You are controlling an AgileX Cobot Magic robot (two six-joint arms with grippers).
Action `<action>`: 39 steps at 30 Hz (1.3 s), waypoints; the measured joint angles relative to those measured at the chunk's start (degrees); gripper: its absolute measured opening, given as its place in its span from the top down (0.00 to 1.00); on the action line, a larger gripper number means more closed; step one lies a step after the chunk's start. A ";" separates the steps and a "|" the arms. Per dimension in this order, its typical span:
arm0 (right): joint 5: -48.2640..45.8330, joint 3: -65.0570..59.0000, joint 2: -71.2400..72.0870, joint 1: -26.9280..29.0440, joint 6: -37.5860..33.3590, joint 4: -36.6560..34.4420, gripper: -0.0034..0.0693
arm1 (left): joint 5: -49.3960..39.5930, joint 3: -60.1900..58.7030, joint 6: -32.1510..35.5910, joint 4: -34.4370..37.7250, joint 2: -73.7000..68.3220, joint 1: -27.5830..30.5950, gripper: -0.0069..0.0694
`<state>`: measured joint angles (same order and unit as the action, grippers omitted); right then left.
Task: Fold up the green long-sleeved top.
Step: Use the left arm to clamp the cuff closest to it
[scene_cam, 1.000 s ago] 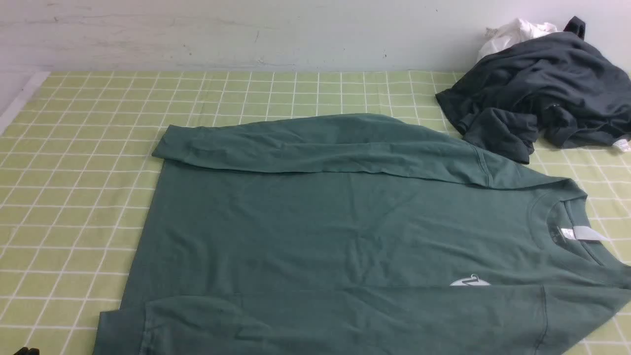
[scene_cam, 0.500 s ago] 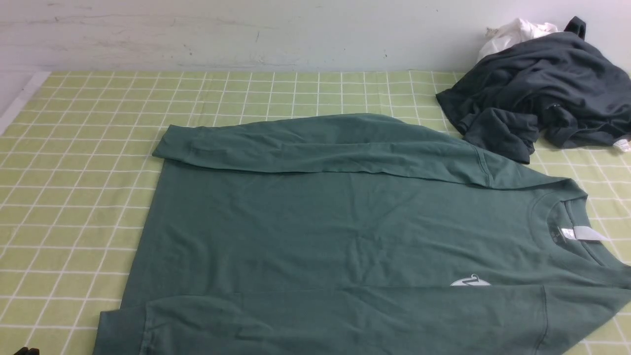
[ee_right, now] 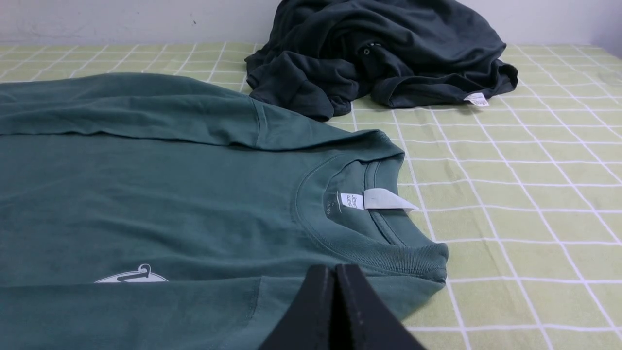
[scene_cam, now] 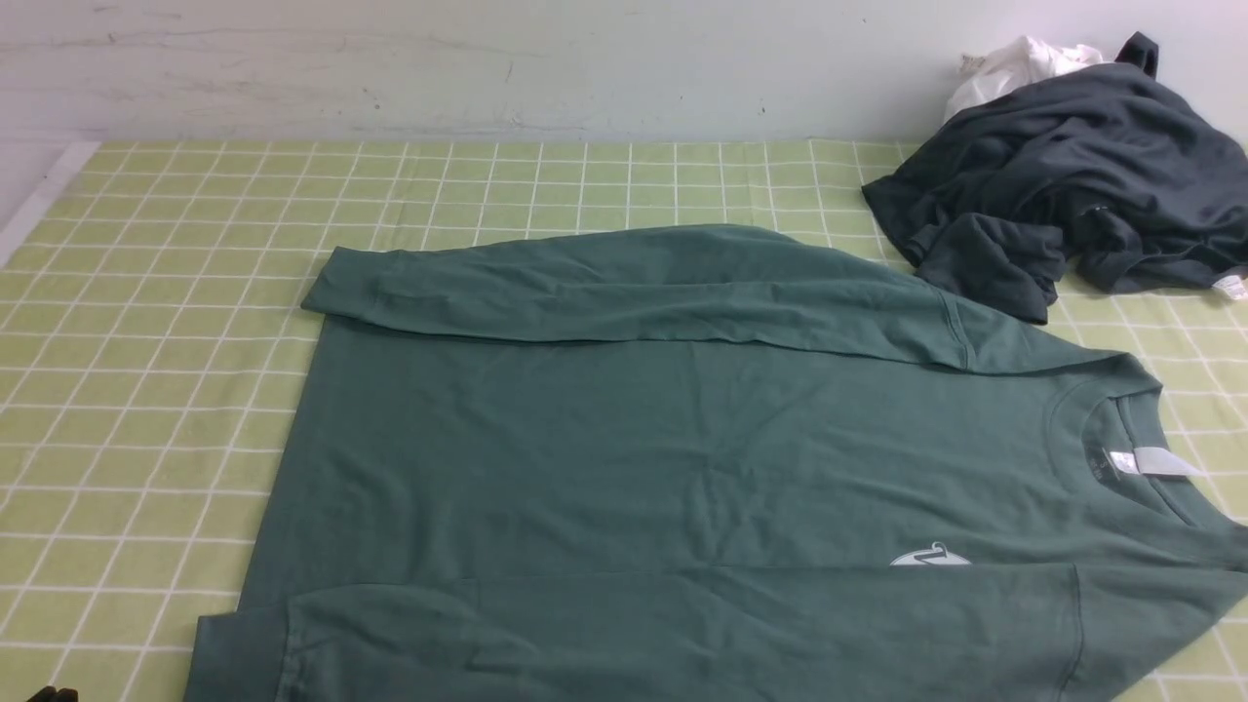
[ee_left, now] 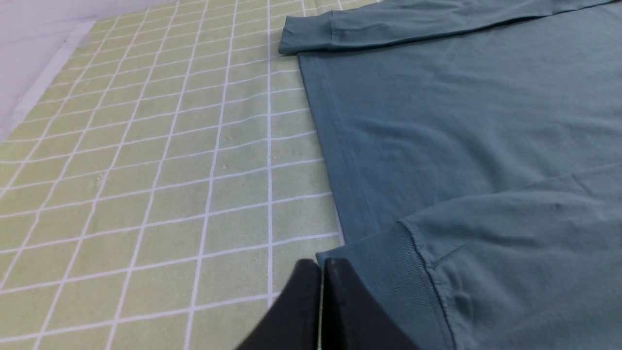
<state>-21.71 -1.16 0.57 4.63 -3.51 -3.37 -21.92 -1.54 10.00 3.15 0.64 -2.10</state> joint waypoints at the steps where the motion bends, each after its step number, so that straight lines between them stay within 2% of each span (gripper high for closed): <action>1: 0.00 0.00 0.00 0.00 0.00 0.00 0.97 | 0.00 0.00 0.00 -0.06 0.00 0.00 0.91; 6: 0.65 -0.07 0.00 0.00 -0.46 0.55 0.97 | 0.76 -0.03 0.00 -0.18 0.00 0.00 0.91; 10: 8.24 -0.53 0.00 0.00 -0.46 1.08 0.97 | 8.31 -0.03 0.00 -0.42 0.00 0.00 0.91; 16: 28.73 -0.52 0.00 0.00 0.58 1.15 0.97 | 27.07 -0.07 0.00 -0.42 0.00 0.00 0.91; 20: 46.15 -0.52 0.00 0.00 9.25 0.88 0.97 | 43.19 -0.07 -0.91 -0.48 0.00 0.00 0.91; 22: 52.41 -0.52 0.00 0.00 12.62 0.31 0.97 | 51.13 -0.07 -3.55 0.02 0.00 0.00 0.91; 24: 57.09 -0.52 0.00 0.00 14.66 0.37 0.97 | 58.74 0.00 -8.95 0.47 0.00 0.00 0.91; 25: 57.70 -0.23 0.00 0.00 15.03 0.55 0.97 | 60.13 0.46 -10.97 0.52 0.02 0.00 0.91; 27: 56.45 3.55 -0.99 0.00 15.84 1.92 0.97 | 59.94 4.49 -16.89 0.45 0.02 0.00 0.91; 30: 46.60 14.93 -5.03 0.00 15.81 7.03 0.97 | 48.91 16.27 -20.58 -2.24 -1.47 0.00 0.91; 34: 27.74 31.11 -14.98 0.00 15.65 14.52 0.97 | 31.39 31.56 -19.68 -7.86 -10.54 0.00 0.91; 39: 11.16 41.28 -29.50 -0.45 15.65 16.94 0.97 | 21.08 39.30 -19.05 -10.36 -23.32 0.07 0.91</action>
<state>-10.56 40.12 -28.93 4.18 12.14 13.57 -0.84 37.76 -9.05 -7.22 -22.68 -2.03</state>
